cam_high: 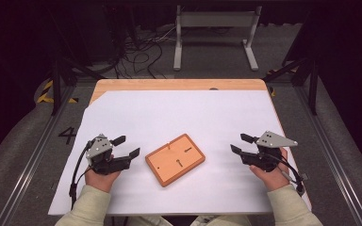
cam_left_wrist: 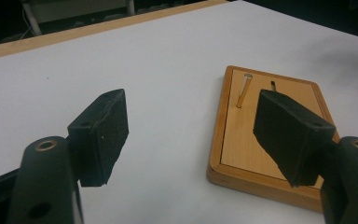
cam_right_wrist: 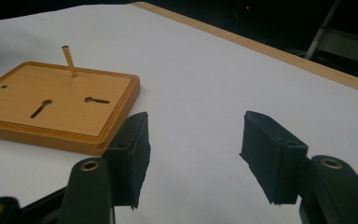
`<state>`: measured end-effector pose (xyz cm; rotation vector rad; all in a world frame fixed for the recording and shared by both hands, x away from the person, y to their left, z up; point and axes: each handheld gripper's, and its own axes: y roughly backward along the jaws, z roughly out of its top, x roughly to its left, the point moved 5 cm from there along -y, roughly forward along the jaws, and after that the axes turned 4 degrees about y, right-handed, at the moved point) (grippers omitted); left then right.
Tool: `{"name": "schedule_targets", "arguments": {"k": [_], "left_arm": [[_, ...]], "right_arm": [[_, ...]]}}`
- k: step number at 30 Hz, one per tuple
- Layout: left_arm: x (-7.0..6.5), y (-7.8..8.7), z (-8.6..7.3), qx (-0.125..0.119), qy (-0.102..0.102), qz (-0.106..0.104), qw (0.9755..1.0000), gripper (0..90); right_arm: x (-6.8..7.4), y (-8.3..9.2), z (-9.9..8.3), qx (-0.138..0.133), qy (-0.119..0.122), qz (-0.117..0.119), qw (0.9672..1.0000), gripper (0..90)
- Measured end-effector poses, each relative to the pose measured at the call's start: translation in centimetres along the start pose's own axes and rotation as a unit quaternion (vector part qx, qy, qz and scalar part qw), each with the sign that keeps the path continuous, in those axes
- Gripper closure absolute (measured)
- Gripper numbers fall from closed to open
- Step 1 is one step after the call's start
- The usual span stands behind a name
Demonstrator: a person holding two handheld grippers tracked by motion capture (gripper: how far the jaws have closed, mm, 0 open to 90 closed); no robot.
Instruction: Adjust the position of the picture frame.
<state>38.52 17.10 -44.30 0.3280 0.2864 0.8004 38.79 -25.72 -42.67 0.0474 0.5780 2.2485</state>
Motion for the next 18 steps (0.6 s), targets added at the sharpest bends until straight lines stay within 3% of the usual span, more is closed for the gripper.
{"name": "schedule_targets", "arguments": {"k": [4,6,7,9,14,18], "left_arm": [[-0.1,-0.2,0.1,0.002,0.0,0.0,1.0,28.3],[-0.2,-0.3,0.2,0.002,-0.005,0.009,0.9999,38.0],[-0.3,-0.4,0.3,0.004,-0.005,0.014,0.9999,38.0],[-0.4,-0.8,0.4,0.009,-0.006,0.018,0.9998,50.0],[-0.1,-1.9,0.3,0.045,0.004,0.002,0.999,87.7],[0.3,-2.7,0.3,0.06,0.01,0.002,0.9982,89.8]], "right_arm": [[0.0,0.0,0.0,0.001,-0.001,0.0,1.0,42.1],[0.0,0.1,-0.1,0.002,-0.001,-0.002,1.0,42.1],[0.0,0.1,-0.1,0.002,-0.001,-0.002,1.0,42.1],[-0.1,0.1,-0.2,0.003,-0.002,-0.003,1.0,42.3],[-0.1,0.3,-0.4,0.006,-0.005,-0.004,1.0,42.4],[-0.2,0.5,-0.5,0.007,-0.007,-0.007,0.9999,42.4]]}}
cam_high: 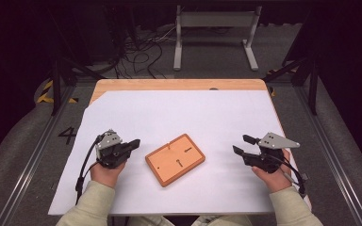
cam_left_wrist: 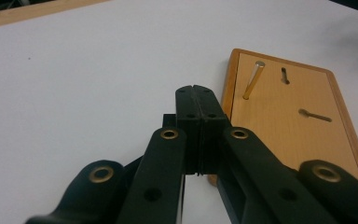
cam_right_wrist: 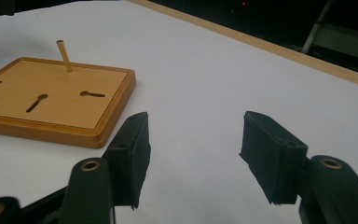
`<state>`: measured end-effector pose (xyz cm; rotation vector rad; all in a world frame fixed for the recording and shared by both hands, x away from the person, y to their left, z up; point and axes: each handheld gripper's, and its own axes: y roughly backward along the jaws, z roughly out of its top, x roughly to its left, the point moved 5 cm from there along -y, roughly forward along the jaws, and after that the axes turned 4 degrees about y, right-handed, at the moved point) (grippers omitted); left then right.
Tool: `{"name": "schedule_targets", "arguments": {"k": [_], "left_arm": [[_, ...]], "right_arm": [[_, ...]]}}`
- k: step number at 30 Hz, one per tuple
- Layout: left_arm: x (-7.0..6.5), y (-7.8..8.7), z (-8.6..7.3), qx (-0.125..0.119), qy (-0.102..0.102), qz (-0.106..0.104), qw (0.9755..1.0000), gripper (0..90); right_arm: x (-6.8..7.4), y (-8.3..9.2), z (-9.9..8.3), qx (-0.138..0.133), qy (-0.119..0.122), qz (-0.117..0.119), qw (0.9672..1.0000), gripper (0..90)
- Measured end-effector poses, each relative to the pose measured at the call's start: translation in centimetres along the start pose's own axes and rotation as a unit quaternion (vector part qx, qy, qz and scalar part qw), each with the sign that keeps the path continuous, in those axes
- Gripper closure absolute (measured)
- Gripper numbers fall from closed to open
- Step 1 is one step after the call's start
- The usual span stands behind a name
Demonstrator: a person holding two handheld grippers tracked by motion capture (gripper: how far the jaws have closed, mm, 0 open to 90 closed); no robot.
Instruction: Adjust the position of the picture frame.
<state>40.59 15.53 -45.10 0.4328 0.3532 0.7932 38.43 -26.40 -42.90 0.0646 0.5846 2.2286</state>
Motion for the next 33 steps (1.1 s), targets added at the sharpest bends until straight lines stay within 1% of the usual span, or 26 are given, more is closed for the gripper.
{"name": "schedule_targets", "arguments": {"k": [2,5,6,8,12,15,17,19,20,21,24,25,26,29,33], "left_arm": [[0.2,-0.4,0.0,0.008,0.002,0.0,1.0,89.9],[0.4,-1.4,-0.2,0.034,0.016,-0.008,0.9993,89.9],[0.6,-1.9,-0.5,0.057,0.022,-0.016,0.998,89.8],[0.7,-2.7,-1.0,0.08,0.022,-0.014,0.9965,89.8],[0.7,-3.4,-1.2,0.104,0.019,-0.025,0.9941,89.8],[0.7,-4.0,-1.5,0.124,0.014,-0.029,0.9917,89.8],[0.6,-4.3,-1.7,0.132,0.013,-0.031,0.9907,89.9],[0.5,-4.3,-1.8,0.141,0.005,-0.034,0.9895,89.9],[0.4,-4.4,-1.9,0.145,0.007,-0.036,0.9888,89.9],[0.4,-4.4,-1.9,0.145,0.007,-0.036,0.9888,89.9],[0.1,-4.6,-2.0,0.156,0.001,-0.051,0.9864,89.9],[0.0,-4.7,-2.1,0.161,-0.002,-0.048,0.9857,90.0],[0.0,-4.7,-2.1,0.163,-0.004,-0.048,0.9854,90.0],[0.1,-4.7,-2.2,0.166,0.003,-0.053,0.9848,90.0],[0.0,-4.7,-2.2,0.165,-0.001,-0.048,0.9851,90.0]], "right_arm": [[-0.1,0.1,-0.1,0.001,0.0,-0.001,1.0,42.4],[-0.1,0.3,-0.2,0.003,-0.002,-0.003,1.0,42.4],[-0.1,0.3,-0.2,0.003,-0.001,-0.003,1.0,42.4],[0.0,0.4,-0.3,0.004,-0.003,-0.002,1.0,42.3],[0.0,0.4,-0.4,0.008,-0.004,-0.002,1.0,42.4],[0.1,0.4,-0.5,0.009,-0.003,0.0,1.0,42.4],[0.1,0.4,-0.5,0.012,-0.002,0.001,0.9999,42.3],[0.2,0.3,-0.6,0.014,-0.001,0.001,0.9999,42.2],[0.2,0.3,-0.6,0.014,-0.002,0.001,0.9999,42.2],[0.2,0.3,-0.6,0.014,-0.002,0.001,0.9999,42.2],[0.2,0.3,-0.6,0.014,-0.002,0.001,0.9999,42.2],[0.2,0.3,-0.6,0.015,-0.001,0.001,0.9999,42.2],[0.2,0.3,-0.6,0.015,-0.001,0.001,0.9999,42.2],[0.2,0.3,-0.6,0.015,-0.001,0.002,0.9999,42.1],[0.2,0.2,-0.7,0.018,-0.001,0.002,0.9998,42.0]]}}
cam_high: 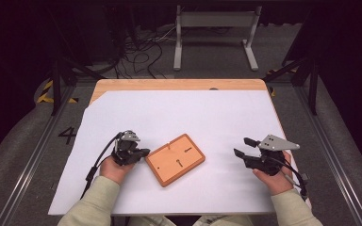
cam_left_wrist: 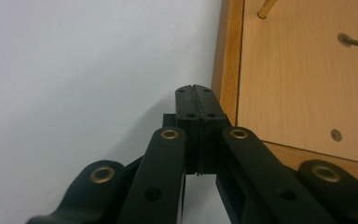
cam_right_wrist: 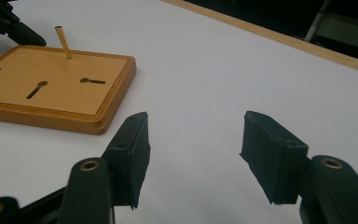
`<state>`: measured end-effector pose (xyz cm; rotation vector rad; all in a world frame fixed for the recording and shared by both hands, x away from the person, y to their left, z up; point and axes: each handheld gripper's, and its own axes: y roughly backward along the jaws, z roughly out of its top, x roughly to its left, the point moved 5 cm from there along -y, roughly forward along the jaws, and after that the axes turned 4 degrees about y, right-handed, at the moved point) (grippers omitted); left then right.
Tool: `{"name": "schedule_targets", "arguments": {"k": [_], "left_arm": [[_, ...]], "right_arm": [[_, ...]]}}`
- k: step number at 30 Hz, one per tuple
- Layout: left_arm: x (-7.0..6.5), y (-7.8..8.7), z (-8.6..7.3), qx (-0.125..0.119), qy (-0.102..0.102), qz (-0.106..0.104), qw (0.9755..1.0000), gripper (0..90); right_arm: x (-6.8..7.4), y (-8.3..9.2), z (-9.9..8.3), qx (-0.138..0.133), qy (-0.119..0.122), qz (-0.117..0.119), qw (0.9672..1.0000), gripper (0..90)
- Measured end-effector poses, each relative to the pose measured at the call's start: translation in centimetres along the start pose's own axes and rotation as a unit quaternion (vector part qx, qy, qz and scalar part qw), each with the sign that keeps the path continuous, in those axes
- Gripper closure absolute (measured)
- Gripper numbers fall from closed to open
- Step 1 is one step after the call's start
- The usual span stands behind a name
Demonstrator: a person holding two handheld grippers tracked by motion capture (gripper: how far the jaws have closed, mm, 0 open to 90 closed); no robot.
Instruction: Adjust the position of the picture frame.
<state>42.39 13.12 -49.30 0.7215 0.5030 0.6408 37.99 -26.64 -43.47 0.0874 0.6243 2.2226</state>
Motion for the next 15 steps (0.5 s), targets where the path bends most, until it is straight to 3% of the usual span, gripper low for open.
{"name": "schedule_targets", "arguments": {"k": [5,9,15], "left_arm": [[-0.4,0.2,-0.3,0.009,-0.009,-0.011,0.9999,90.0],[-1.7,0.2,-0.8,0.022,-0.018,-0.039,0.9988,90.0],[-3.7,0.2,-1.3,0.042,-0.042,-0.076,0.9953,90.0]], "right_arm": [[0.0,0.0,0.0,0.001,0.0,0.0,1.0,42.0],[0.0,0.1,-0.1,0.002,-0.001,0.0,1.0,41.9],[0.1,0.1,-0.1,0.003,-0.002,0.002,1.0,41.4]]}}
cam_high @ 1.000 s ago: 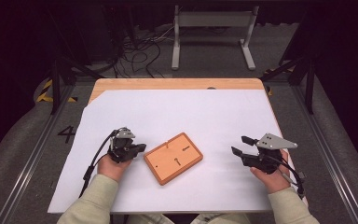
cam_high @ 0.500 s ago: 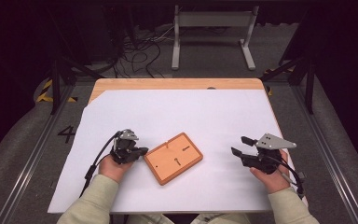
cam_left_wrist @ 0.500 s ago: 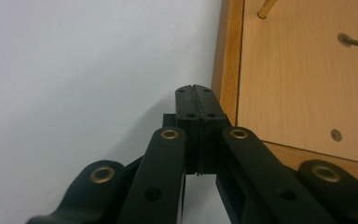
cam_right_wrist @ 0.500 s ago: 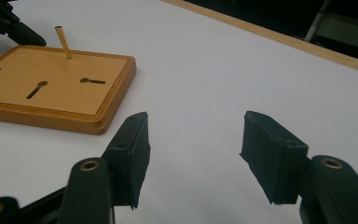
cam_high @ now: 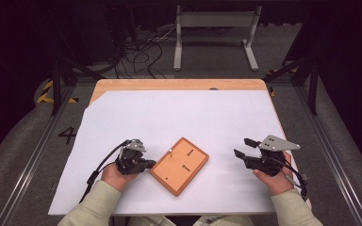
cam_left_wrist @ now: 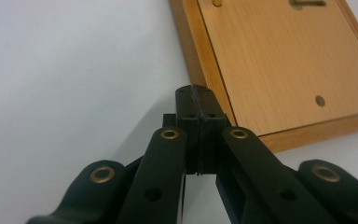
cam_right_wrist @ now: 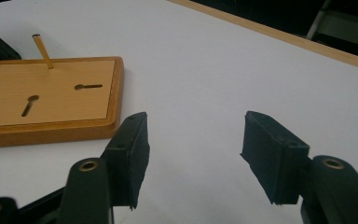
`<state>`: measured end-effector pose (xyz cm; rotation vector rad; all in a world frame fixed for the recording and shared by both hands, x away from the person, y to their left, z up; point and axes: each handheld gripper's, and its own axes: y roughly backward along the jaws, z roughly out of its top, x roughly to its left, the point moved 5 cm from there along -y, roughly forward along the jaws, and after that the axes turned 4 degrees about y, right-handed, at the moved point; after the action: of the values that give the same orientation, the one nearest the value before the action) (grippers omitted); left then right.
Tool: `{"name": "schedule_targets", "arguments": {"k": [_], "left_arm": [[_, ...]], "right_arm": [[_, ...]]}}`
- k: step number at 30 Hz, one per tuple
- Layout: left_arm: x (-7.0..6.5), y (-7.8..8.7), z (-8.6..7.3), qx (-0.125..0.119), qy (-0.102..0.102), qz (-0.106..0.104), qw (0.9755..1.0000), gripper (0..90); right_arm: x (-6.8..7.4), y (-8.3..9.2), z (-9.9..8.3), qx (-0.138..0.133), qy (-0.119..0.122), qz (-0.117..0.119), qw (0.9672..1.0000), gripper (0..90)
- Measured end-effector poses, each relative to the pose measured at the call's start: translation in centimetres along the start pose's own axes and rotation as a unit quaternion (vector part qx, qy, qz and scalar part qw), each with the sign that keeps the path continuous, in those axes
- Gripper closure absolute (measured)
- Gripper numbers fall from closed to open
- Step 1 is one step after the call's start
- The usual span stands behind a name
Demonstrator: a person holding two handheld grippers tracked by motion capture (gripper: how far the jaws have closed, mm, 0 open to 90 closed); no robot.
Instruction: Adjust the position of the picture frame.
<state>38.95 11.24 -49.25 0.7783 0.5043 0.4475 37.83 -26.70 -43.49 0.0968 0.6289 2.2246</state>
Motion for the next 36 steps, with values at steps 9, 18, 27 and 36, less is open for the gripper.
{"name": "schedule_targets", "arguments": {"k": [9,18,27,36], "left_arm": [[-2.4,-0.9,-0.1,0.028,-0.04,-0.043,0.9979,90.0],[-4.9,-2.2,0.2,0.038,-0.064,-0.091,0.9931,90.0],[-7.1,-3.4,0.6,0.043,-0.088,-0.114,0.9887,89.9],[-6.2,-2.1,1.0,0.009,-0.08,-0.096,0.9921,82.4]], "right_arm": [[0.5,0.0,0.1,0.006,0.002,0.013,0.9999,46.1],[2.5,-0.1,0.5,0.018,0.02,0.063,0.9977,70.5],[5.8,-0.5,0.8,0.048,0.065,0.144,0.9863,83.1],[9.7,-0.5,0.3,0.095,0.114,0.224,0.9631,90.0]]}}
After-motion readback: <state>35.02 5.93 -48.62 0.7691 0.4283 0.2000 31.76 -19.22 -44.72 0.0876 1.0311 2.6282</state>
